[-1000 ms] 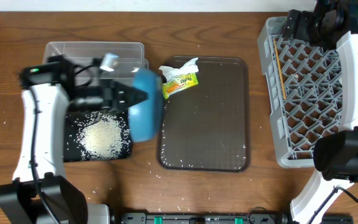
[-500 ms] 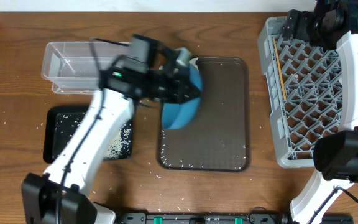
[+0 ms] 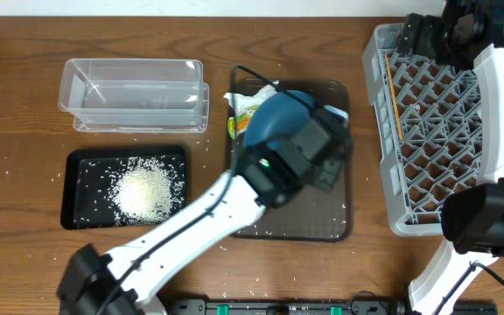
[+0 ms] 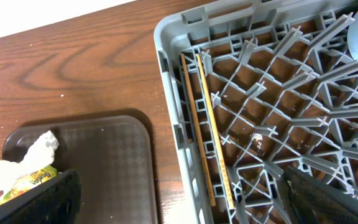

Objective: Sort waste into correct bins and load items into the dishwasher rack
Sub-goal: 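Carry the blue bowl back to the brown tray and release it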

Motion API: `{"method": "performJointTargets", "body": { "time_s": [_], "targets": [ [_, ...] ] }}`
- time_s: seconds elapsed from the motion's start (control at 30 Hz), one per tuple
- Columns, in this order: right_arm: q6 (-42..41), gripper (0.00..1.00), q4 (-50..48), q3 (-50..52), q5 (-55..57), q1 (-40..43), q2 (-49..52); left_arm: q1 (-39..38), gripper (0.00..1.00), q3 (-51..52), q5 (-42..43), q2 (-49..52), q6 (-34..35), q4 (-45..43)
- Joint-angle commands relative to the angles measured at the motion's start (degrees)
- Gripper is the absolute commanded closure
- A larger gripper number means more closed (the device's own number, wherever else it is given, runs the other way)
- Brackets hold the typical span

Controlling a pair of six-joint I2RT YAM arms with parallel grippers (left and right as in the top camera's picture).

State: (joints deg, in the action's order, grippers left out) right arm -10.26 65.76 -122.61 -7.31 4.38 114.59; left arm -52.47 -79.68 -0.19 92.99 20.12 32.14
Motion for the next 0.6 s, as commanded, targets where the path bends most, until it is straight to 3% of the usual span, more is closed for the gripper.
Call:
{"method": "performJointTargets", "body": {
  "time_s": [0.0, 0.23, 0.57],
  "targets": [
    [-0.6, 0.01, 0.0, -0.2, -0.2, -0.3, -1.6, -1.7, 0.94, -0.5, -6.9, 4.5, -0.5, -1.0],
    [-0.6, 0.01, 0.0, -0.2, -0.2, -0.3, -1.6, -2.3, 0.94, -0.5, -1.7, 10.9, -0.5, -1.4],
    [-0.6, 0.01, 0.0, -0.2, -0.2, -0.3, -1.6, -2.6, 0.94, -0.5, -1.5, 13.9, -0.5, -2.7]
  ]
}}
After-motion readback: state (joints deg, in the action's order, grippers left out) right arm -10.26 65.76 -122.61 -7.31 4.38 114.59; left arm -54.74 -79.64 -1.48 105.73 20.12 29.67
